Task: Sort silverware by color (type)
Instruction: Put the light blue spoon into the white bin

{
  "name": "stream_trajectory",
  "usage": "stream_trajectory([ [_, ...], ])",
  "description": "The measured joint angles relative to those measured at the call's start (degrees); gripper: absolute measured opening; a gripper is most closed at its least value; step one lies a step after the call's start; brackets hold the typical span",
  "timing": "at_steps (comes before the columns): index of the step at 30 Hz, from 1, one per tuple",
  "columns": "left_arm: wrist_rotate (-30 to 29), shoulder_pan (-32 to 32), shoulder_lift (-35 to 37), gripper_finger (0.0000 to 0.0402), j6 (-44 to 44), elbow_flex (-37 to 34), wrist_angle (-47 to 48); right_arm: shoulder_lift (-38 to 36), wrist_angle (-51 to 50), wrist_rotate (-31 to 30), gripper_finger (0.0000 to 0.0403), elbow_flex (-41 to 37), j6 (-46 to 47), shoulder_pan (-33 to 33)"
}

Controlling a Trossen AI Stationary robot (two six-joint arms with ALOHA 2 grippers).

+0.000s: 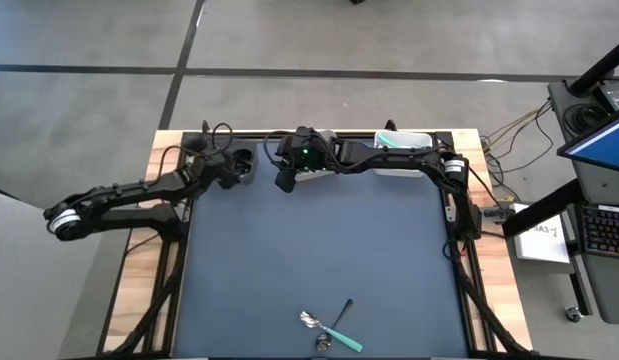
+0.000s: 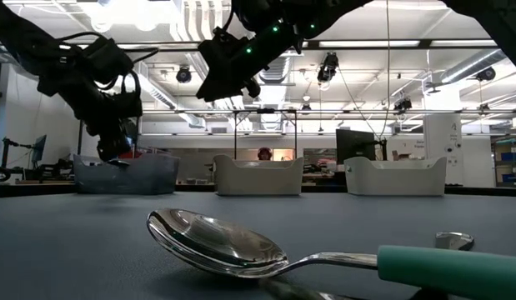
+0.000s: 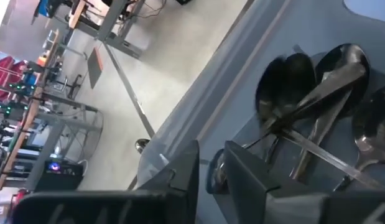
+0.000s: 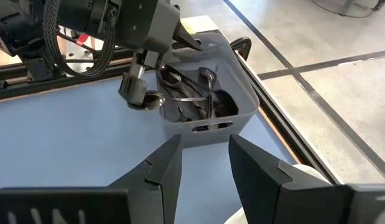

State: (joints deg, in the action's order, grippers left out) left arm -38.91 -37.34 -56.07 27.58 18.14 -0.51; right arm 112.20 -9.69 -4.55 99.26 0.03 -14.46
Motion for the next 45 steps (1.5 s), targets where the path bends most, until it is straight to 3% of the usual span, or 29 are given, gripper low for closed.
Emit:
stream_trajectory([
  [4, 0.45, 0.0, -0.32, 0.0083, -3.49, 1.98, 0.3, 0.0, 0.0, 0.0, 0.0123, 0.0, 0.0, 0.0],
  [7, 6.07, 0.0, -0.35, 0.0094, -9.32, 5.28, 1.64, 0.0, -0.29, 0.0, 0.0123, 0.0, 1.55, 0.0],
  [11, 27.23, 0.01, -0.4, 0.0094, -20.16, 11.25, 3.29, -0.15, -5.25, 0.09, 0.0123, 0.0, 12.33, -0.41],
  [15, 49.82, 0.07, -1.33, 0.0086, -28.9, 16.12, 4.76, -0.89, -17.95, 0.06, 0.0123, -0.02, 19.78, -1.05],
  [18, 59.79, 0.05, -2.64, 0.0081, -35.81, 18.04, 8.27, -1.18, -29.23, -0.06, 0.0123, -0.02, 23.37, -1.0],
  [21, 65.58, 0.58, -4.02, 0.0079, -38.19, 18.33, 13.31, -1.18, -40.44, 0.08, 0.0123, -0.14, 26.45, 0.21],
  [26, 68.79, 3.73, -4.58, 0.0079, -39.29, 14.99, 13.58, -1.18, -48.62, 1.09, 0.0123, -1.95, 29.97, 5.01],
  [32, 69.57, 11.38, -4.39, 0.0079, -42.17, 12.02, 12.22, -1.18, -49.13, 9.37, 0.0123, -2.71, 30.19, 12.16],
  [39, 69.09, 23.18, -4.37, 0.0079, -48.42, 10.25, -3.6, -1.18, -49.11, 12.33, 0.0123, -2.76, 30.63, 18.52],
  [45, 64.05, 32.05, -4.37, 0.0079, -52.49, 10.8, -11.66, -1.16, -47.34, 12.09, 0.0123, -2.96, 46.86, 26.09],
])
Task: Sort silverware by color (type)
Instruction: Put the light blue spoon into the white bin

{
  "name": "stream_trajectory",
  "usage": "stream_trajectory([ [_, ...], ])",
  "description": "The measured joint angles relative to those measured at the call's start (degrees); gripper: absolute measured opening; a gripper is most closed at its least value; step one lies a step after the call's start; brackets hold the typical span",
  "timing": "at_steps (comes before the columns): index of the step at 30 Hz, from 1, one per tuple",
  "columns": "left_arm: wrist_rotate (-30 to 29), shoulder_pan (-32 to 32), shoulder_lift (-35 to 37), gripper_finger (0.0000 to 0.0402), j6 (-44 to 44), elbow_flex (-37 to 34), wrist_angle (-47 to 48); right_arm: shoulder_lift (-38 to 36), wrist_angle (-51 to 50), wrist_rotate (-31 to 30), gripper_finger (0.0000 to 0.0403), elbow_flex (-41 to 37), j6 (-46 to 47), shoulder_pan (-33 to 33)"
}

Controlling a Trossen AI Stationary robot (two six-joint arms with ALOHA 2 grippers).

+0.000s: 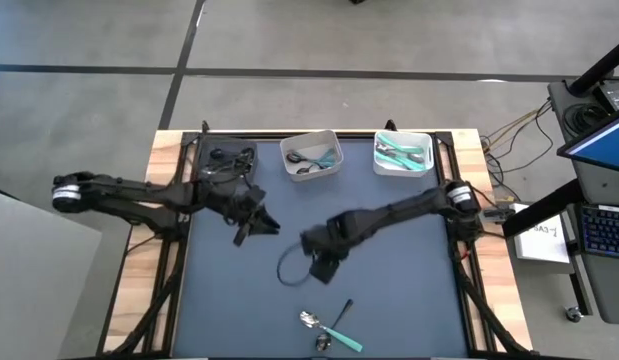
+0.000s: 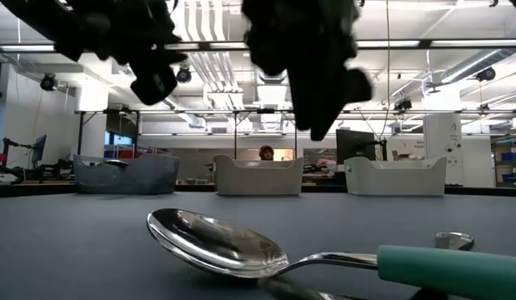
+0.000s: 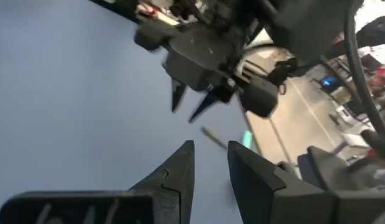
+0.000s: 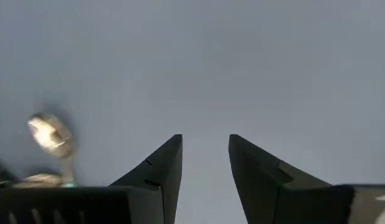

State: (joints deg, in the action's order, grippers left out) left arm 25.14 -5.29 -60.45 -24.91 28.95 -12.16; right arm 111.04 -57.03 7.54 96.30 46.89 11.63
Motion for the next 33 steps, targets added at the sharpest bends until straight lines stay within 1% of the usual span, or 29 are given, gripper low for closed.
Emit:
stream_trajectory([
  [3, -0.71, 4.19, 0.0, 0.0079, -2.73, 0.9, -0.31, 0.02, 3.08, -1.77, 0.0123, -0.05, 8.4, 5.79],
  [6, -0.69, 8.64, 0.0, 0.0079, -7.86, 1.35, -0.29, 0.13, 5.16, -4.55, 0.0123, -0.07, 17.55, 11.66],
  [9, -0.78, 13.42, 0.04, 0.0079, -8.82, 1.4, -0.26, 0.13, 6.27, -5.57, 0.0123, -0.07, 23.18, 16.51],
  [11, -2.46, 16.37, 0.07, 0.0079, -9.09, 1.4, -0.31, 0.13, 6.89, -7.7, 0.0123, -0.07, 26.84, 18.86],
  [13, -6.41, 19.21, 0.07, 0.0079, -10.34, 1.4, -0.34, 0.15, 8.02, -9.08, 0.0123, -0.13, 29.35, 20.41],
  [15, -10.03, 21.64, 0.07, 0.0079, -11.61, 1.4, -0.76, 0.26, 10.77, -9.2, 0.0123, -0.14, 30.5, 21.4],
  [17, -12.32, 23.85, 0.09, 0.0079, -12.6, 1.4, -1.3, 0.93, 14.52, -9.4, 0.0123, -0.14, 31.3, 21.98],
  [21, -14.49, 27.55, 0.11, 0.0079, -13.61, 1.4, -1.84, 3.87, 21.13, -8.74, 0.0123, -0.14, 30.67, 22.63],
  [26, -17.42, 31.31, 0.13, 0.0079, -13.59, 1.4, -1.99, 7.19, 21.13, -7.16, 0.0123, -0.14, 30.16, 22.76],
  [31, -18.88, 33.23, 0.16, 0.0079, -13.59, 1.4, -2.3, 8.71, 21.05, -7.05, 0.0123, -0.04, 29.22, 22.76],
  [33, -20.04, 33.65, 0.15, 0.0079, -13.59, 1.4, -2.34, 9.74, 20.88, -6.04, 0.0123, -0.05, 28.61, 22.76],
])
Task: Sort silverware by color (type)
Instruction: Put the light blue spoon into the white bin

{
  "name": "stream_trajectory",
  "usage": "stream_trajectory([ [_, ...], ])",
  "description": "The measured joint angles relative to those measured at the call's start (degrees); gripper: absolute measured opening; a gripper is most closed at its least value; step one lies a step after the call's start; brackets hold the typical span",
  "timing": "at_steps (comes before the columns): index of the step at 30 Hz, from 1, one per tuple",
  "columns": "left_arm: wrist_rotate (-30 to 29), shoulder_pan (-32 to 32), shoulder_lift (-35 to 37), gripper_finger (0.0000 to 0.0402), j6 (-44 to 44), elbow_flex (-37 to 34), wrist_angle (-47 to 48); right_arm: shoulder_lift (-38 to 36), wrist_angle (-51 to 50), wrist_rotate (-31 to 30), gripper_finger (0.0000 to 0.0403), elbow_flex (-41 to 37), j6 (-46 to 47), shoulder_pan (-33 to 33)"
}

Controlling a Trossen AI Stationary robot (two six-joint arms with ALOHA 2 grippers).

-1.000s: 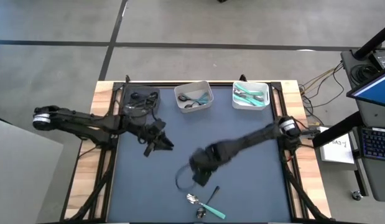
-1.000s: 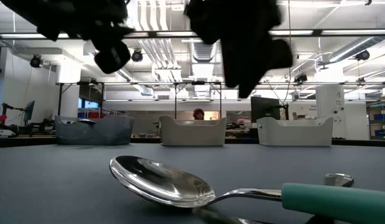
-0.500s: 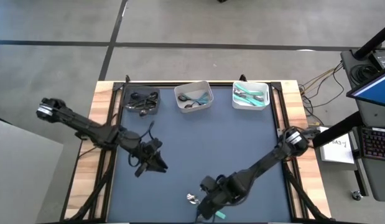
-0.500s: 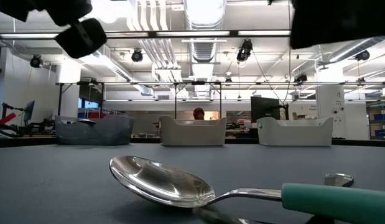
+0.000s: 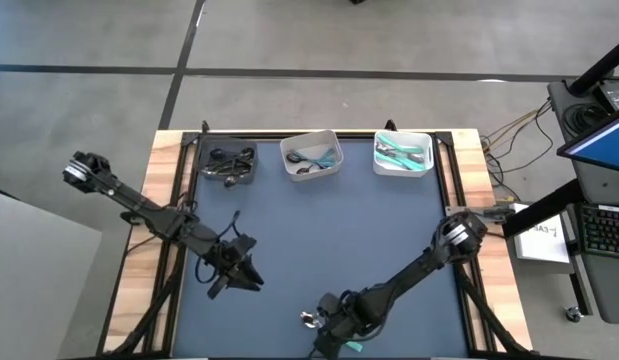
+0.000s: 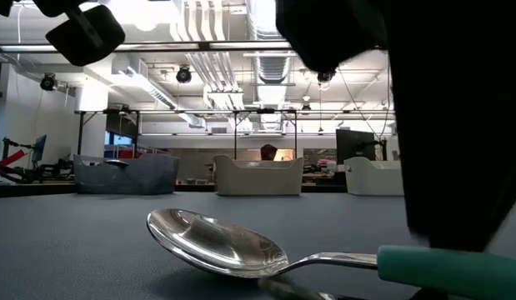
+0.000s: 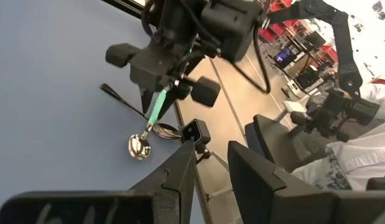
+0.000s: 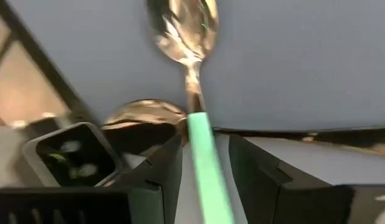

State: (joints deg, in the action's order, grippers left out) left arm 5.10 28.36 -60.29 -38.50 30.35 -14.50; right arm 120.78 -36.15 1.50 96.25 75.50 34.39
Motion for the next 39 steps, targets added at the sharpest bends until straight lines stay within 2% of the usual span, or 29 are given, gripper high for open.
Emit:
stream_trajectory([
  [9, -1.61, 0.2, 0.0, 0.0079, 0.0, 0.0, -0.05, 3.18, 0.24, 1.06, 0.0123, 0.34, -0.47, 0.22],
  [14, -1.92, 0.15, -0.04, 0.0079, 0.81, 0.0, -0.07, 3.43, -3.02, -1.37, 0.012, 0.37, -1.37, 0.26],
  [21, -3.21, 0.15, -0.11, 0.0079, 2.39, 0.0, 0.0, 3.55, -5.64, -2.12, 0.0089, 0.24, -4.16, -0.11],
  [30, -3.23, 0.15, -0.1, 0.0079, 2.77, 0.0, 0.5, 3.33, -5.66, -2.32, 0.0079, 0.13, -4.69, -0.19],
  [35, -3.25, 0.15, -0.11, 0.0079, 3.45, 0.0, 0.48, 1.62, -5.43, -2.14, 0.0034, -0.12, -6.66, -0.27],
  [39, -3.58, 0.15, -0.11, 0.0079, 3.45, 0.0, 0.46, -0.65, -7.65, -3.49, 0.0033, -0.44, -8.68, -1.05],
])
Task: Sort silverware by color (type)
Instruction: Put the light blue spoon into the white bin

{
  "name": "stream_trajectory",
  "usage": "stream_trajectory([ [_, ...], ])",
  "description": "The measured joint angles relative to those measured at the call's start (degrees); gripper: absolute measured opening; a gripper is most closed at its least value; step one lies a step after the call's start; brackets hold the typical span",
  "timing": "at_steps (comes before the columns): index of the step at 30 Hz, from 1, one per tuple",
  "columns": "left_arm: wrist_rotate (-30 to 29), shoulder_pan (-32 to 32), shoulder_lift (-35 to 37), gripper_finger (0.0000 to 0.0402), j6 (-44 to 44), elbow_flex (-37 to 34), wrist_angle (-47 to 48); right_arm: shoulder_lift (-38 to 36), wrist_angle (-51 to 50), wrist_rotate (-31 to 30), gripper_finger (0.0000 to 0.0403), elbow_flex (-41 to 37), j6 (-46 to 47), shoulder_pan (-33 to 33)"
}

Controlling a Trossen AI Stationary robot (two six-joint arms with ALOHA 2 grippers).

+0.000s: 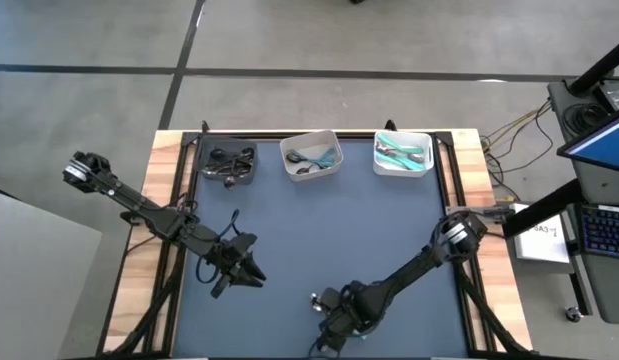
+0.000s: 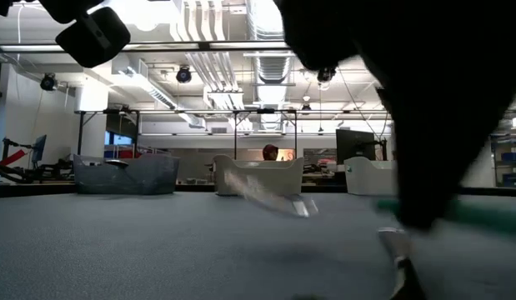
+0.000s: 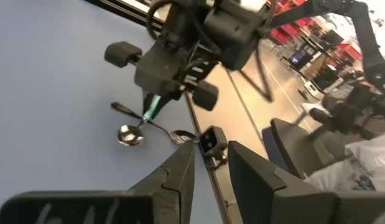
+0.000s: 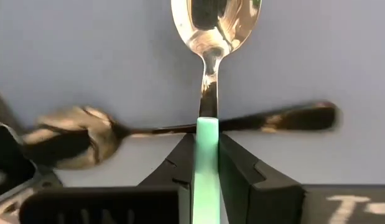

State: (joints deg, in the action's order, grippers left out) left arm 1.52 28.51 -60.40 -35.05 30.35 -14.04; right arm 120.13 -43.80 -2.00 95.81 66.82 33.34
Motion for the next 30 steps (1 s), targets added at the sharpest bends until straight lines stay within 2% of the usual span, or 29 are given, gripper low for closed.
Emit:
stream_trajectory([
  [6, -6.24, -0.09, 0.0, 0.0079, 0.66, 0.0, -0.44, -5.45, -5.6, -5.02, 0.0033, 0.26, -5.62, -3.35],
  [10, -13.34, -0.45, 0.0, 0.0079, 4.22, 0.0, -0.61, -8.09, -12.02, -8.73, 0.0033, 0.22, -12.0, -8.44],
  [13, -21.76, -0.92, 0.02, 0.0079, 7.58, 0.0, -1.17, -10.95, -18.25, -9.19, 0.0033, 0.24, -18.81, -13.18],
  [16, -32.73, -1.39, 0.02, 0.0079, 12.37, 0.0, -2.21, -13.33, -23.74, -9.28, 0.0033, 0.26, -25.12, -18.83],
  [20, -46.62, -2.24, 0.07, 0.0079, 20.94, 0.77, -2.97, -17.12, -29.39, -13.17, 0.0033, 0.26, -32.51, -27.07],
  [22, -51.41, -3.37, 0.51, 0.0079, 24.68, 1.76, -3.04, -19.35, -31.44, -14.91, 0.0033, 0.07, -36.69, -31.54],
  [26, -52.92, -6.8, 3.31, 0.0079, 30.03, 3.46, 0.5, -24.03, -31.33, -15.52, 0.0033, -3.96, -44.45, -42.47],
  [30, -50.05, -10.47, 8.64, 0.0079, 26.75, 4.81, 14.31, -28.59, -30.58, -13.62, 0.0033, -9.63, -48.43, -54.71],
])
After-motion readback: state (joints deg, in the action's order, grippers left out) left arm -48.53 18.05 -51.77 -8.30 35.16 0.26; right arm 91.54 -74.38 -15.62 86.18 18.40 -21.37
